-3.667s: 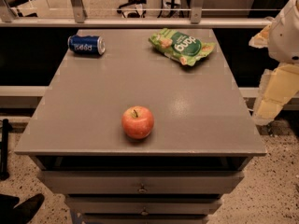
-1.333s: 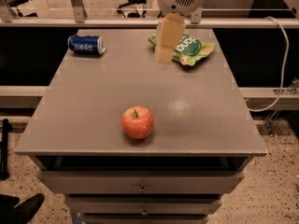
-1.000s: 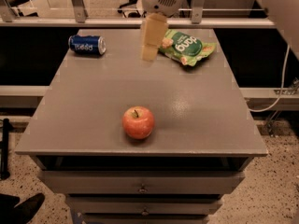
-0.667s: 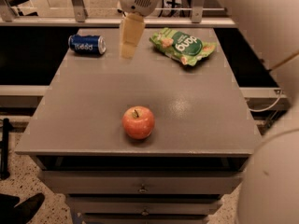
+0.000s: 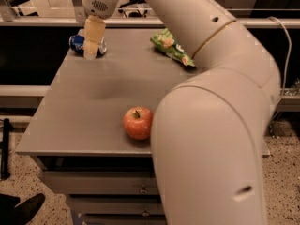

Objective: Place pepsi can upright

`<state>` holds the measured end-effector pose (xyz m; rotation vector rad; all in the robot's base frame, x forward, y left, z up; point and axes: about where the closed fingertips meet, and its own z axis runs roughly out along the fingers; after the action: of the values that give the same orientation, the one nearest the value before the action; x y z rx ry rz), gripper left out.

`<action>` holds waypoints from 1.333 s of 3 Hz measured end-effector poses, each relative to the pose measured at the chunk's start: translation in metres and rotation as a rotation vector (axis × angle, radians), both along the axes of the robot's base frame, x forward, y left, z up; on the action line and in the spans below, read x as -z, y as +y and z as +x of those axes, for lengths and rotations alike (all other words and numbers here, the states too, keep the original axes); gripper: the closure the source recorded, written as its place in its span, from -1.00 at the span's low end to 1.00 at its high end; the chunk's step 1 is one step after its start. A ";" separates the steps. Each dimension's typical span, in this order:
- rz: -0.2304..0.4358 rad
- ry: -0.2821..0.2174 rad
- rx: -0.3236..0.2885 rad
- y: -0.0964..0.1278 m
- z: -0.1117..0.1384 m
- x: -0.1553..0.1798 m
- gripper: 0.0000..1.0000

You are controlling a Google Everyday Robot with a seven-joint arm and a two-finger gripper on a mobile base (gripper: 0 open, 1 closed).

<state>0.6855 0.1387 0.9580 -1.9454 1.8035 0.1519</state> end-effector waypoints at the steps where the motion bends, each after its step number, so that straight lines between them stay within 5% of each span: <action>1: -0.007 0.000 0.042 0.039 0.034 0.017 -1.00; 2: -0.033 -0.021 0.146 0.063 0.073 0.035 -1.00; 4: -0.081 -0.025 0.299 0.066 0.094 0.063 -1.00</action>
Offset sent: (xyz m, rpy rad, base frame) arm 0.1175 0.0832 -0.0372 -0.0662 -0.0149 -0.2091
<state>0.7799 0.2043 0.8946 -1.6954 2.0858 -0.0444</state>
